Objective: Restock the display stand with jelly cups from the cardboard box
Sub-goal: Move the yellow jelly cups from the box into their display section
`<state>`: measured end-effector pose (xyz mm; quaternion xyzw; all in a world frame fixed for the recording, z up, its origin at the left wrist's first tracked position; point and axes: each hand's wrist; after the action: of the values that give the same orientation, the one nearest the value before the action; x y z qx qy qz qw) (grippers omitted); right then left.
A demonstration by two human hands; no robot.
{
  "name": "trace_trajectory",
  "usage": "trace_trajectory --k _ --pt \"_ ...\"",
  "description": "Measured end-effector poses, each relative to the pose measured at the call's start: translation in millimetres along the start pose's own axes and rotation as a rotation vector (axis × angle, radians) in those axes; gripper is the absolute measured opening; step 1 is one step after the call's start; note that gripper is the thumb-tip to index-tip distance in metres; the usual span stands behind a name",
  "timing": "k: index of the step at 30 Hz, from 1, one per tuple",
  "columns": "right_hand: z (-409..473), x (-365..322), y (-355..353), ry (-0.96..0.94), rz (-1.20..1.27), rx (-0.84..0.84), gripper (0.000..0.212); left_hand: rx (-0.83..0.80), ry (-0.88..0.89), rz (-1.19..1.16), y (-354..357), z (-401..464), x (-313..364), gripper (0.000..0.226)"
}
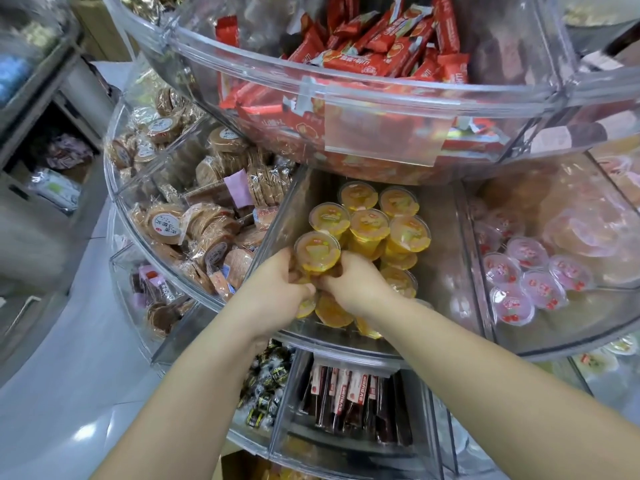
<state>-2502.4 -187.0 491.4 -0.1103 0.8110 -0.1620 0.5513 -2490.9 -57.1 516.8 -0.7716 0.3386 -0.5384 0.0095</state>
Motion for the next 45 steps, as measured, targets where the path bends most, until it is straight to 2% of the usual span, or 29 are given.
trace_trajectory --k 6,10,12,14,15,19,21,23,27,31,35,40,42,45 --pt "1 -6 5 -0.029 -0.027 0.088 0.008 -0.001 -0.031 -0.141 -3 -3 8 0.045" --pt "-3 -6 -2 0.015 -0.001 -0.002 0.012 -0.046 -0.051 -0.196 -7 -11 11 0.042" --pt "-15 -5 -12 0.068 0.09 -0.059 0.023 -0.046 -0.017 -0.175 -12 -24 11 0.051" --pt "-32 -6 -24 0.111 0.217 -0.07 0.041 0.022 0.053 -0.115 -19 -43 7 0.063" --pt "-42 -10 -28 0.096 0.264 -0.059 0.041 0.078 0.112 -0.1 -23 -56 3 0.063" --pt "-86 -37 -8 -0.073 0.464 -0.082 0.019 0.305 0.315 -0.17 -37 -111 -31 0.041" --pt "-111 -43 25 -0.131 0.526 -0.214 0.013 0.424 0.295 -0.168 -40 -135 -67 0.034" --pt "-131 -33 71 -0.109 0.537 -0.361 0.011 0.515 0.201 -0.14 -38 -155 -118 0.029" --pt "-147 50 179 0.13 0.394 -0.542 0.01 0.584 -0.121 -0.066 -13 -176 -261 0.029" --pt "-135 198 275 0.373 0.015 -0.599 0.015 0.455 -0.441 -0.078 41 -175 -413 0.028" --pt "-101 353 341 0.531 -0.374 -0.637 0.03 0.327 -0.622 -0.032 112 -144 -543 0.021" --pt "-38 495 401 0.365 -0.76 -0.724 0.032 0.213 -0.65 0.043 188 -71 -668 0.028" --pt "-17 535 421 0.199 -0.876 -0.762 0.033 0.157 -0.591 0.185 208 -39 -705 0.031" --pt "-1 577 437 -0.069 -1.131 -0.877 0.044 -0.055 -0.572 0.495 229 2 -748 0.045"
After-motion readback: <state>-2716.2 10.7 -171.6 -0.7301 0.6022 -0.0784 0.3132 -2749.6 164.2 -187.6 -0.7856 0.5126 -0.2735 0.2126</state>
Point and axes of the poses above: each hand's wrist, its own z-axis towards the middle knuckle, its own y-axis out of the palm, x = y × z, and after that the axes turned 11 degrees about z, right-handed
